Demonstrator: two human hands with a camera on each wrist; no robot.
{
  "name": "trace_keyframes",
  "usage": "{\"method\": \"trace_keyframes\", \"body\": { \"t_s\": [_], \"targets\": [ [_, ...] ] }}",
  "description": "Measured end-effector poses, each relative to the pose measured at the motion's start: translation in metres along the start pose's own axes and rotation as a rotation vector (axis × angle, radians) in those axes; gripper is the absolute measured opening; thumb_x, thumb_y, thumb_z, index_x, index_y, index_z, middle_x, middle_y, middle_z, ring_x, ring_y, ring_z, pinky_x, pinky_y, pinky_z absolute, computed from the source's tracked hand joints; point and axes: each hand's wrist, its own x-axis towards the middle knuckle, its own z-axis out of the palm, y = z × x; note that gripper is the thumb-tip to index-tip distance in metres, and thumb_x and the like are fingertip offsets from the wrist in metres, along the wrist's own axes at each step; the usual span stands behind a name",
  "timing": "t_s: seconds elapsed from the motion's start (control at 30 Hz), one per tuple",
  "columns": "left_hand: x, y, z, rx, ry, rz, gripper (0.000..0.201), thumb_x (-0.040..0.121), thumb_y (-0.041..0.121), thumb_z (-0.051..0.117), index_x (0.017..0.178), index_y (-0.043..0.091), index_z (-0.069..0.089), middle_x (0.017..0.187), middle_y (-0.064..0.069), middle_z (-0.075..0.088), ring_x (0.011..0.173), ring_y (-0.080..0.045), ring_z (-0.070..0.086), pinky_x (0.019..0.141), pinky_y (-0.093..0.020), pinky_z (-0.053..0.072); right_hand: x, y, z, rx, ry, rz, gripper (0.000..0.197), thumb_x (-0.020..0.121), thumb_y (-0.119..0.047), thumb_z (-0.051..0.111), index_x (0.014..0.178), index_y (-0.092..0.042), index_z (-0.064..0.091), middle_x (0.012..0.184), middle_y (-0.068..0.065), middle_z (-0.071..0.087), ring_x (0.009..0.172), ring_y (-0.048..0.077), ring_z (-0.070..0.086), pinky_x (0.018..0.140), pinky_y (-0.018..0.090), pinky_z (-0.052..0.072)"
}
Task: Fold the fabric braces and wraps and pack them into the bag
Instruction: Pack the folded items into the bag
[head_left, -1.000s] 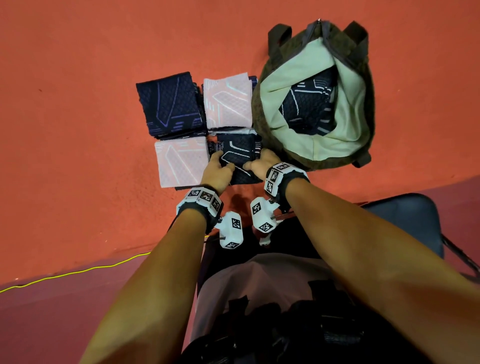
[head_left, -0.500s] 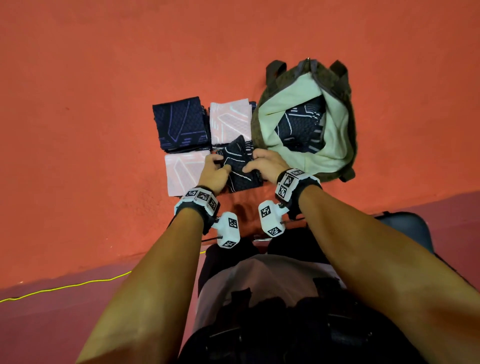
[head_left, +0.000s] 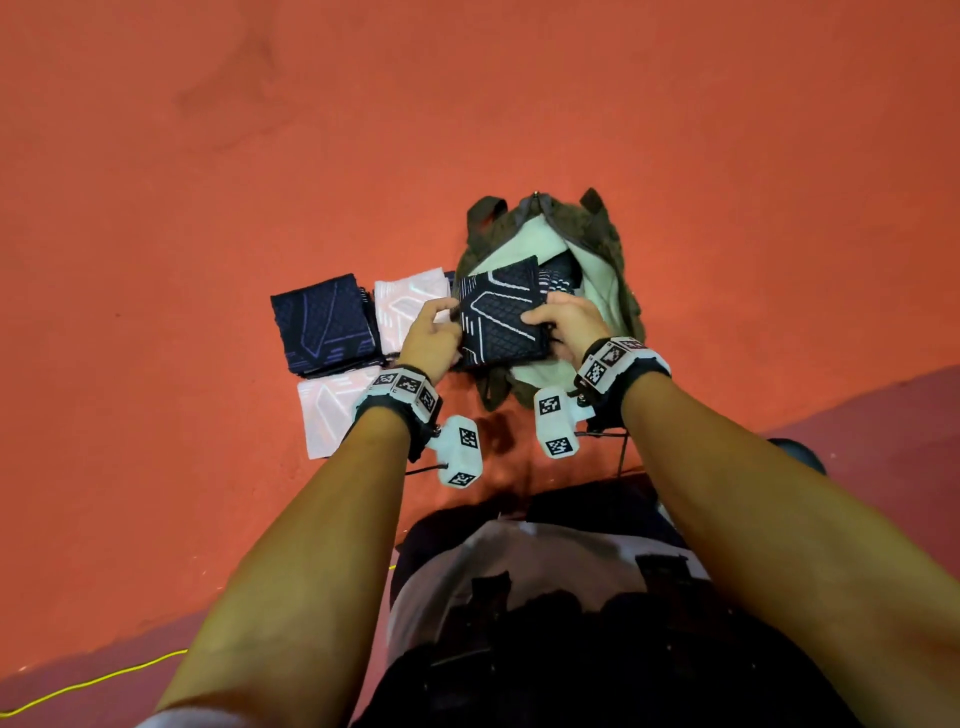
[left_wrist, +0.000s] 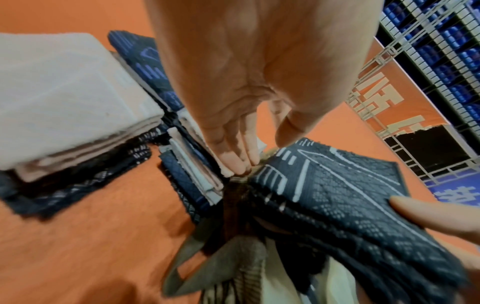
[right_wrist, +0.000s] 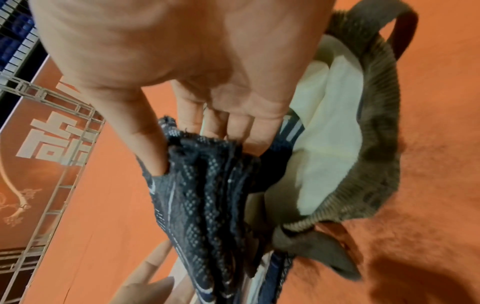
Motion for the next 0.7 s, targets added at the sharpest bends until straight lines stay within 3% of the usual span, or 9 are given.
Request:
{"method": "trace_keyframes", "body": {
  "t_s": [0.1, 0.2, 0.27, 0.3, 0.37, 0.43, 0.53, 0.6, 0.7],
  "targets": [
    [0.006, 0.008, 0.01, 0.056, 0.011, -0.013, 0.032, 0.093, 0.0, 0.046, 0.112, 0.024, 0.056, 0.073, -0.002, 0.056, 0.063, -0.017, 0.051, 0.072, -0.035, 0.047, 0.017, -0.001, -0.012, -0.043, 0.046, -0.003, 0.035, 0.06, -0.015, 0.075, 0.09, 0.0, 0.064, 0.107, 0.018, 0.073, 0.105, 0.036, 0.069, 0.097, 0.051, 0.054],
    [0.013, 0.013, 0.016, 0.076, 0.04, -0.03, 0.028, 0.092, 0.004, 0.051, 0.113, 0.022, 0.056, 0.083, -0.001, 0.059, 0.068, -0.017, 0.053, 0.077, -0.036, 0.049, 0.053, 0.012, -0.023, -0.082, 0.073, 0.017, 0.034, 0.053, -0.024, 0.078, 0.081, -0.015, 0.06, 0.102, 0.018, 0.073, 0.105, 0.039, 0.067, 0.094, 0.059, 0.053],
    [0.02, 0.013, 0.018, 0.091, 0.048, -0.026, 0.029, 0.092, 0.006, 0.052, 0.114, 0.023, 0.06, 0.096, -0.002, 0.065, 0.081, -0.018, 0.058, 0.089, -0.039, 0.052, 0.087, 0.029, -0.032, -0.121, 0.094, 0.028, 0.039, 0.049, -0.035, 0.08, 0.077, -0.023, 0.056, 0.094, 0.02, 0.07, 0.104, 0.042, 0.066, 0.09, 0.063, 0.052],
    [0.022, 0.013, 0.019, 0.104, 0.049, -0.03, 0.03, 0.093, 0.006, 0.052, 0.116, 0.022, 0.063, 0.107, -0.003, 0.067, 0.091, -0.019, 0.06, 0.096, -0.04, 0.051, 0.094, 0.031, -0.034, -0.158, 0.11, 0.028, 0.039, 0.048, -0.04, 0.08, 0.072, -0.025, 0.054, 0.092, 0.021, 0.068, 0.099, 0.042, 0.068, 0.089, 0.062, 0.053],
    [0.024, 0.015, 0.022, 0.127, 0.051, -0.039, 0.032, 0.094, 0.005, 0.052, 0.12, 0.015, 0.067, 0.122, -0.01, 0.067, 0.106, -0.026, 0.062, 0.102, -0.04, 0.048, 0.078, 0.015, -0.032, -0.219, 0.162, 0.017, 0.042, 0.058, -0.037, 0.079, 0.062, -0.023, 0.04, 0.079, 0.015, 0.061, 0.08, 0.031, 0.065, 0.079, 0.048, 0.056],
    [0.027, 0.016, 0.024, 0.167, 0.054, -0.082, 0.032, 0.094, 0.007, 0.052, 0.123, 0.01, 0.068, 0.128, -0.018, 0.064, 0.118, -0.035, 0.06, 0.104, -0.04, 0.046, 0.05, -0.008, -0.026, -0.271, 0.209, 0.008, 0.046, 0.076, -0.024, 0.075, 0.062, -0.022, 0.032, 0.076, 0.004, 0.054, 0.075, 0.022, 0.054, 0.065, 0.032, 0.044],
    [0.032, 0.014, 0.028, 0.192, 0.059, -0.151, 0.036, 0.092, 0.017, 0.057, 0.125, 0.007, 0.066, 0.129, -0.02, 0.064, 0.122, -0.038, 0.057, 0.105, -0.044, 0.047, 0.053, -0.01, -0.032, -0.326, 0.256, 0.015, 0.019, 0.084, -0.021, 0.073, 0.081, -0.013, 0.056, 0.098, 0.005, 0.067, 0.091, 0.025, 0.062, 0.078, 0.03, 0.048],
    [0.036, 0.012, 0.028, 0.219, 0.08, -0.145, 0.041, 0.085, 0.025, 0.059, 0.12, 0.006, 0.068, 0.122, -0.018, 0.068, 0.117, -0.038, 0.061, 0.102, -0.046, 0.049, 0.057, -0.009, -0.033, -0.365, 0.299, 0.012, 0.037, 0.082, -0.023, 0.076, 0.109, -0.007, 0.057, 0.11, 0.006, 0.065, 0.1, 0.025, 0.062, 0.087, 0.031, 0.048],
    [0.036, 0.013, 0.028, 0.231, 0.081, -0.122, 0.032, 0.086, 0.024, 0.061, 0.11, 0.007, 0.073, 0.102, -0.013, 0.072, 0.108, -0.034, 0.065, 0.097, -0.043, 0.053, 0.055, -0.01, -0.03, -0.519, 0.388, -0.129, 0.054, 0.079, -0.021, 0.079, 0.117, -0.014, 0.042, 0.121, 0.007, 0.052, 0.102, 0.024, 0.053, 0.09, 0.032, 0.044]
  ]
}}
